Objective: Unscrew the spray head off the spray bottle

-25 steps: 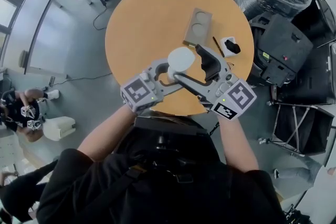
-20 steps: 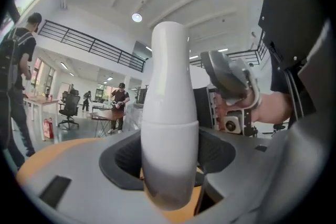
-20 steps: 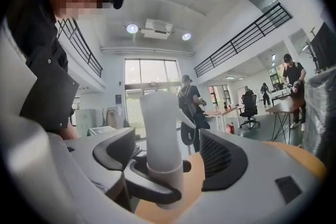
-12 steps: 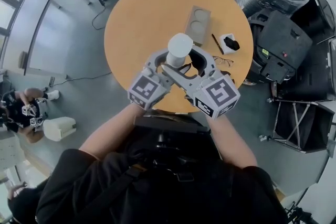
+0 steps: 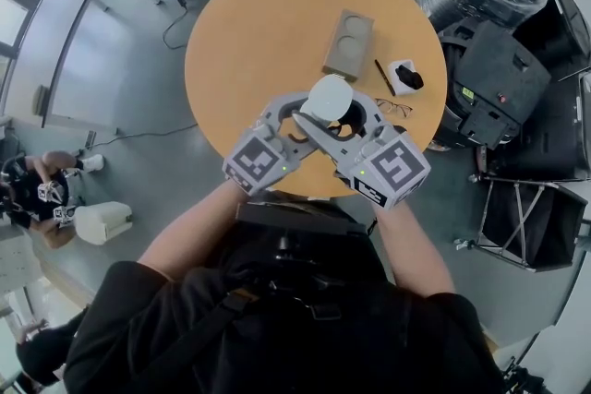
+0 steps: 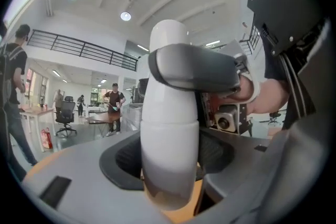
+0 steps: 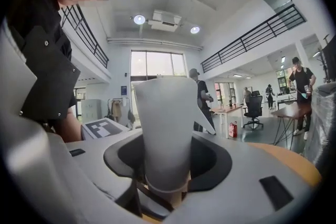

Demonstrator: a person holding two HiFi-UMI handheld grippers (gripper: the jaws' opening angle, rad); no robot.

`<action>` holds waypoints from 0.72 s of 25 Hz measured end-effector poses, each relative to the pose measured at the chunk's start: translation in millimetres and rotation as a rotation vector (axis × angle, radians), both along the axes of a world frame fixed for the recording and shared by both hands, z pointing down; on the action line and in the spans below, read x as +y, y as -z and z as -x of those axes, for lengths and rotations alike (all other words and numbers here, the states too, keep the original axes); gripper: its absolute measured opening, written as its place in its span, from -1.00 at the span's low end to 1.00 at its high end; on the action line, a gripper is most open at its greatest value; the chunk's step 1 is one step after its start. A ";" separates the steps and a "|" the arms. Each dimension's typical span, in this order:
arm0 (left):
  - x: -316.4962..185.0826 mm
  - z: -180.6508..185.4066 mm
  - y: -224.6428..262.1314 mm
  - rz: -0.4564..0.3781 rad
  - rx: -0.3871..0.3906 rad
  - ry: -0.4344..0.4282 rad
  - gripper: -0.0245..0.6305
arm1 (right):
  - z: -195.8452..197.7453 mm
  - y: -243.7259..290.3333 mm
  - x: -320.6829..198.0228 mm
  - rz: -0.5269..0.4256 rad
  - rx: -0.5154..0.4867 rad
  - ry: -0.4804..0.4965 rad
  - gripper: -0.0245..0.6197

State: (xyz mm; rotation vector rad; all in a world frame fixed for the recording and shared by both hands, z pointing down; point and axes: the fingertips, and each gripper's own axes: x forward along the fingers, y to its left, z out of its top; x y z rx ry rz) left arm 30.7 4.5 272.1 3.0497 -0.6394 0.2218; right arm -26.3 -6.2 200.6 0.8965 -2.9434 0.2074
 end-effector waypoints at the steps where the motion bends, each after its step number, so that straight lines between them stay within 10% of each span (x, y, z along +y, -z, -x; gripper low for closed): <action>1: 4.2 -0.3 -0.9 0.014 0.012 -0.040 0.00 | 1.5 0.2 3.5 0.007 -0.007 0.038 -0.24; 10: 53.2 -2.0 11.2 0.084 0.071 -0.452 0.00 | 9.8 12.1 48.4 -0.026 -0.022 0.434 -0.22; 14: 40.7 4.8 14.7 0.112 0.115 -0.392 0.00 | 14.3 8.9 38.5 -0.021 0.018 0.365 0.23; 18: 19.9 15.0 11.8 0.144 0.150 -0.271 0.00 | 10.0 13.0 27.6 -0.020 0.003 0.300 0.26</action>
